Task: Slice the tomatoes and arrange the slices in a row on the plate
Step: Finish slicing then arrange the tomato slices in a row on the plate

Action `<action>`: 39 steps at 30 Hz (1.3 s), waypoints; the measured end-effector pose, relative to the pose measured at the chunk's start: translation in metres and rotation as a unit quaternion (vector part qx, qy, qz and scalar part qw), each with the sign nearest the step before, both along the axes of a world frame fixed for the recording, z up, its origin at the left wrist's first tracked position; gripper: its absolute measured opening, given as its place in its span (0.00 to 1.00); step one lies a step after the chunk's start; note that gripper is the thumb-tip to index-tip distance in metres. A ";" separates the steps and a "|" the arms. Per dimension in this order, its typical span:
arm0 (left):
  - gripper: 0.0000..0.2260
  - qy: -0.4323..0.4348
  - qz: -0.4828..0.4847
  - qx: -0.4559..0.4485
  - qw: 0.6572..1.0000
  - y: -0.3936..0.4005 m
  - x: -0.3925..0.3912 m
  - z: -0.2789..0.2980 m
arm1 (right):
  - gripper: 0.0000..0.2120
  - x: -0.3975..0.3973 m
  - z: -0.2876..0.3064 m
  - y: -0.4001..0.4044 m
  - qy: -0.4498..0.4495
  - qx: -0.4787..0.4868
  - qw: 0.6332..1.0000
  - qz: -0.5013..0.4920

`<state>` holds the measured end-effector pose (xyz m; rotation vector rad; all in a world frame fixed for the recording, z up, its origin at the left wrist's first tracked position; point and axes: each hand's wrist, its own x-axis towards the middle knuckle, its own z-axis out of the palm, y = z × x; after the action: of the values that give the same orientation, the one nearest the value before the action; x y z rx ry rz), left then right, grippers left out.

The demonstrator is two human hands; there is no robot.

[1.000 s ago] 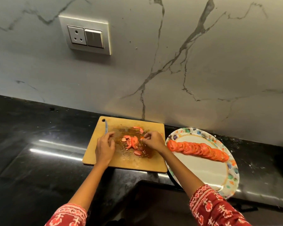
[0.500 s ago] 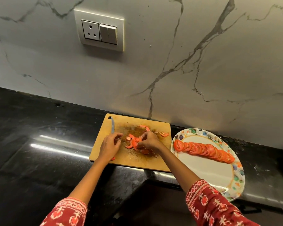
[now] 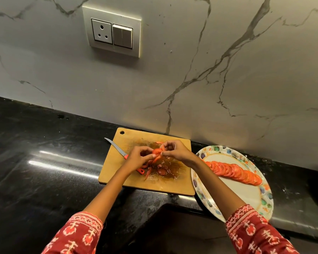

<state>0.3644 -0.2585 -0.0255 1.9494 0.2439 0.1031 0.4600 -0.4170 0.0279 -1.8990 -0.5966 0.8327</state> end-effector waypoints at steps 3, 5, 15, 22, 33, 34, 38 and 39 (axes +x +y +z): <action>0.06 -0.018 0.004 -0.017 1.000 0.003 -0.002 0.004 | 0.07 0.003 0.004 0.003 0.011 0.010 1.000 0.013; 0.07 -0.034 0.009 -0.020 0.999 0.004 -0.003 0.007 | 0.08 0.003 0.005 0.008 0.012 0.009 0.999 0.029; 0.09 0.016 0.135 -0.136 0.981 0.023 -0.010 0.001 | 0.06 0.003 -0.008 0.022 0.002 0.024 0.998 -0.051; 0.13 0.033 0.160 -0.214 0.963 0.030 -0.021 -0.001 | 0.12 0.016 -0.012 0.005 0.011 -0.031 0.999 -0.014; 0.13 0.046 0.118 -0.353 0.927 0.020 -0.022 0.015 | 0.11 -0.002 -0.016 0.032 -0.024 -0.018 0.999 0.015; 0.12 0.042 0.118 -0.353 0.927 0.018 -0.021 0.015 | 0.10 -0.004 -0.015 0.032 0.009 -0.003 1.000 0.015; 0.08 0.049 0.118 -0.346 0.930 0.015 -0.019 0.012 | 0.09 -0.008 -0.018 0.028 0.040 0.012 0.999 -0.006; 0.07 0.050 0.120 -0.338 0.932 0.013 -0.018 0.011 | 0.09 -0.008 -0.018 0.025 0.041 0.012 0.999 -0.010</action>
<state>0.3467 -0.2457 -0.0148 1.2324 0.5138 0.0666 0.4520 -0.3923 0.0101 -1.8361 -0.5337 0.8818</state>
